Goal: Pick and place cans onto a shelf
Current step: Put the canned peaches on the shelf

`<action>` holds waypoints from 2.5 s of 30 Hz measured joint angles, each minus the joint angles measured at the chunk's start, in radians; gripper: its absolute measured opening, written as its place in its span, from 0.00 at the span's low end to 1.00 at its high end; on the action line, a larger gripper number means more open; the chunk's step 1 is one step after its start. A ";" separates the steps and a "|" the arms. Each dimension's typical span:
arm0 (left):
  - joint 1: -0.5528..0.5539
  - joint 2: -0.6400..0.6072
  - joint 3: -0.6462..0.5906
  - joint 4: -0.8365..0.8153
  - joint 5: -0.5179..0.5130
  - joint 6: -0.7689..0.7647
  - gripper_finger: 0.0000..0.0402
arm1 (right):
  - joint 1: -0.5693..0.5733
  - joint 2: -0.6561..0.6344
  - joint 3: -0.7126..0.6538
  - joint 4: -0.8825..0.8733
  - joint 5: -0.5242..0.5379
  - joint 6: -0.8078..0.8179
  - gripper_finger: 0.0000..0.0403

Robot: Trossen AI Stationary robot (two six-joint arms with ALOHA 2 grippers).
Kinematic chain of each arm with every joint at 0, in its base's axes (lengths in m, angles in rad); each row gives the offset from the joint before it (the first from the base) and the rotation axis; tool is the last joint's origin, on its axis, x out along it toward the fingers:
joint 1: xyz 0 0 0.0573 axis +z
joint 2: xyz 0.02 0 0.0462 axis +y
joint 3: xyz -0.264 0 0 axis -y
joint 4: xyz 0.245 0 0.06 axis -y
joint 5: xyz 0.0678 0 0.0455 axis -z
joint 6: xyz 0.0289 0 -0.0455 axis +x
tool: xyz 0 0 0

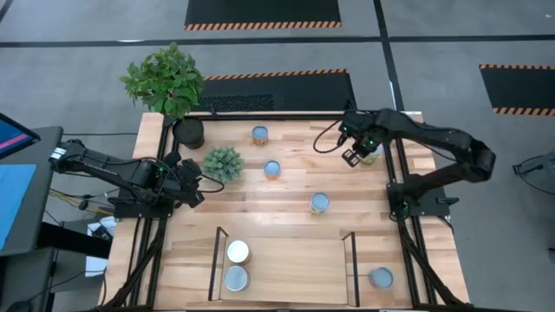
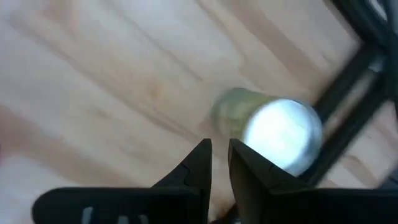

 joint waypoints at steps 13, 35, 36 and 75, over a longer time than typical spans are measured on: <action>0.000 0.000 0.000 0.043 0.000 0.004 0.20 | -0.058 -0.002 -0.104 0.108 0.037 0.002 0.23; 0.000 0.000 0.000 0.043 0.000 0.006 0.20 | -0.072 0.169 -0.097 0.090 0.100 0.069 0.40; 0.000 0.000 0.000 0.043 0.000 0.006 0.20 | -0.071 0.176 -0.097 0.087 0.108 0.070 0.37; 0.000 0.000 0.000 0.042 0.005 0.035 0.20 | 0.850 0.225 0.330 0.449 0.163 0.246 0.00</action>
